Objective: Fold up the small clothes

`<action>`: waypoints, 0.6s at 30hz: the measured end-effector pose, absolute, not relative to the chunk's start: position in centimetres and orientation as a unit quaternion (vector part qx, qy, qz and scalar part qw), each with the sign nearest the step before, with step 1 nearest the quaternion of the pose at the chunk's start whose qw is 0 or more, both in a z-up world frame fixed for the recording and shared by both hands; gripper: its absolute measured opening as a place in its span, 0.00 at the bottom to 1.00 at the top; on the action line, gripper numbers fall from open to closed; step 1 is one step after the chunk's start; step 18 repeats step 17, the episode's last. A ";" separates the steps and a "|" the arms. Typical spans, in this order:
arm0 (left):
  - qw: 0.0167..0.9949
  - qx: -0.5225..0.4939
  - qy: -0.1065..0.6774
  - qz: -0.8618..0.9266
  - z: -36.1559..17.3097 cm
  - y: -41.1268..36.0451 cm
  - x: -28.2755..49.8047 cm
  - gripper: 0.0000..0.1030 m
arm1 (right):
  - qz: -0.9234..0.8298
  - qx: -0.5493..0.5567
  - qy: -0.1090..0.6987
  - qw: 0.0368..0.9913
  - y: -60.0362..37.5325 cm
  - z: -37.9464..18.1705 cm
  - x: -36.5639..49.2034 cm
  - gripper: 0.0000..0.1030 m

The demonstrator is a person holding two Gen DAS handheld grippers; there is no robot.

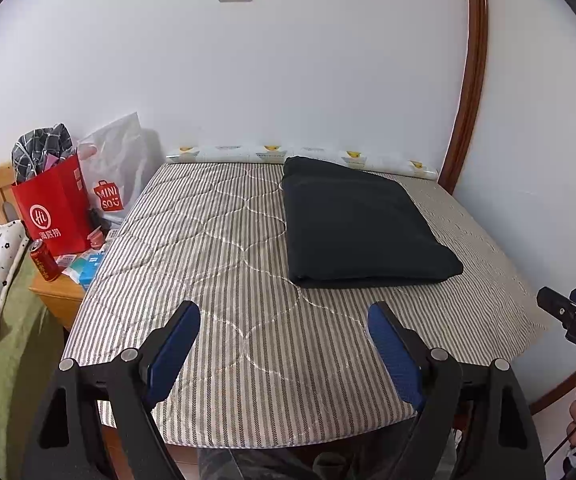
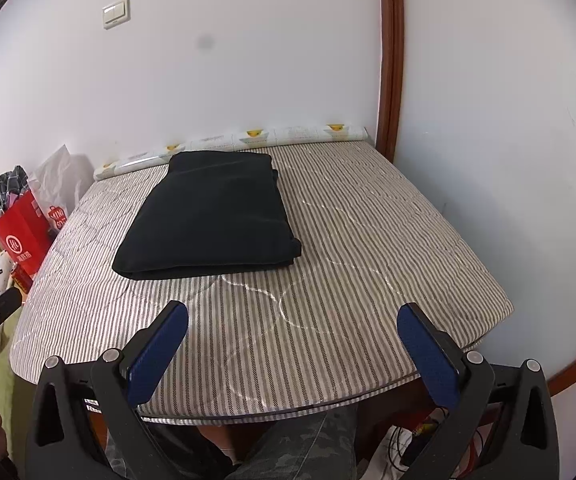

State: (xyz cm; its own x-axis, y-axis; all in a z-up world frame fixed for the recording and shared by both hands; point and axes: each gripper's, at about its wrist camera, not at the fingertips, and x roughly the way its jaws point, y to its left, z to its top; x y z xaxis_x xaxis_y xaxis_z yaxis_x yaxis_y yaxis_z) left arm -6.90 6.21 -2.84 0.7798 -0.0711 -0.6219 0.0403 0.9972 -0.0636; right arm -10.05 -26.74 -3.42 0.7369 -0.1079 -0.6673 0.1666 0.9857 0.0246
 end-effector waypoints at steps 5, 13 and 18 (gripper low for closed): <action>0.943 -0.024 0.331 -0.029 -2.8 6.2 -7.0 0.83 | -0.074 0.045 0.355 0.931 -26.8 -3.4 -10.1 1.00; 0.944 -0.024 0.329 -0.032 -2.6 6.1 -6.9 0.83 | -0.073 0.046 0.356 0.930 -26.9 -3.5 -10.1 1.00; 0.945 -0.020 0.326 -0.031 -2.5 6.2 -6.6 0.83 | -0.072 0.043 0.355 0.931 -26.9 -3.3 -9.9 1.00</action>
